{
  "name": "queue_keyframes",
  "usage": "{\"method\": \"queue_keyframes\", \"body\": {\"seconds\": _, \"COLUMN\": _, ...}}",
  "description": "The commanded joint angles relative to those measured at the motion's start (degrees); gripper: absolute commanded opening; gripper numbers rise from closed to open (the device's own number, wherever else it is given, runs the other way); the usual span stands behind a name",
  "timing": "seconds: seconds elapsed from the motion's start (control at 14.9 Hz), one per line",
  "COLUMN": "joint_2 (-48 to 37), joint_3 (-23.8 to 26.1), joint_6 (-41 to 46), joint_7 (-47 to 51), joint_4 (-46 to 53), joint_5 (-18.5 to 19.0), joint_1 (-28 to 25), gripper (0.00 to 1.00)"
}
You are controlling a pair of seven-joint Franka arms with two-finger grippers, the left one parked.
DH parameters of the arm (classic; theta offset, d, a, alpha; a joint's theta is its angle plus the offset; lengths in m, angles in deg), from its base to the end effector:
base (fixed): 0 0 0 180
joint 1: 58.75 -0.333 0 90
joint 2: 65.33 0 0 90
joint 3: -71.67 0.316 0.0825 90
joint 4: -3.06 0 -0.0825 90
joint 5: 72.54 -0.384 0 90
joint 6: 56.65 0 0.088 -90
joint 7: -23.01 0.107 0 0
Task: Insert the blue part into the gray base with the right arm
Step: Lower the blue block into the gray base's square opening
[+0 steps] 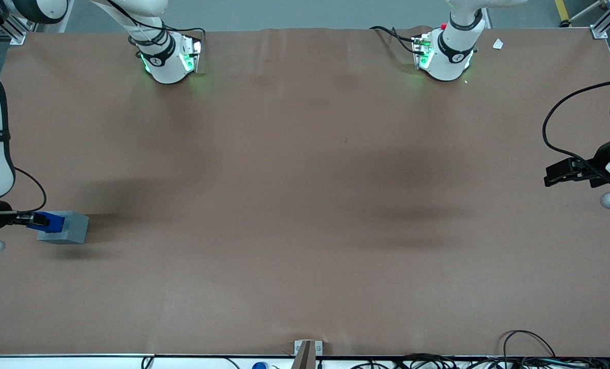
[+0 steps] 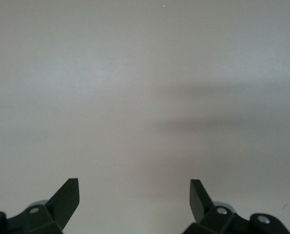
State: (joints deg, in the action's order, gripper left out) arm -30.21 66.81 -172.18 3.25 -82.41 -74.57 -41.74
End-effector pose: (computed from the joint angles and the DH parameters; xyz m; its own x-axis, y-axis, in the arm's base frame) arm 0.6539 -0.2500 0.3064 0.9954 -0.0395 -0.0870 -0.0407 -0.9991 -0.0119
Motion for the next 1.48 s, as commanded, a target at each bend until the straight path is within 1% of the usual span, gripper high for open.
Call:
{"method": "queue_keyframes", "body": {"seconds": 0.0, "joint_2": -0.2, "joint_3": 0.8, "joint_6": -0.2, "joint_7": 0.4, "joint_4": -0.8, "joint_5": 0.9, "joint_1": 0.7, "gripper": 0.22}}
{"method": "queue_keyframes", "body": {"seconds": 0.27, "joint_2": -0.2, "joint_3": 0.8, "joint_6": -0.2, "joint_7": 0.3, "joint_4": -0.8, "joint_5": 1.0, "joint_1": 0.6, "gripper": 0.22}}
{"method": "queue_keyframes", "body": {"seconds": 0.54, "joint_2": -0.1, "joint_3": 0.8, "joint_6": -0.2, "joint_7": 0.2, "joint_4": -0.8, "joint_5": 2.0, "joint_1": 0.6, "gripper": 0.22}}
{"method": "queue_keyframes", "body": {"seconds": 1.41, "joint_2": 0.7, "joint_3": 0.8, "joint_6": -0.6, "joint_7": 0.2, "joint_4": -0.8, "joint_5": 2.1, "joint_1": 0.1, "gripper": 0.22}}
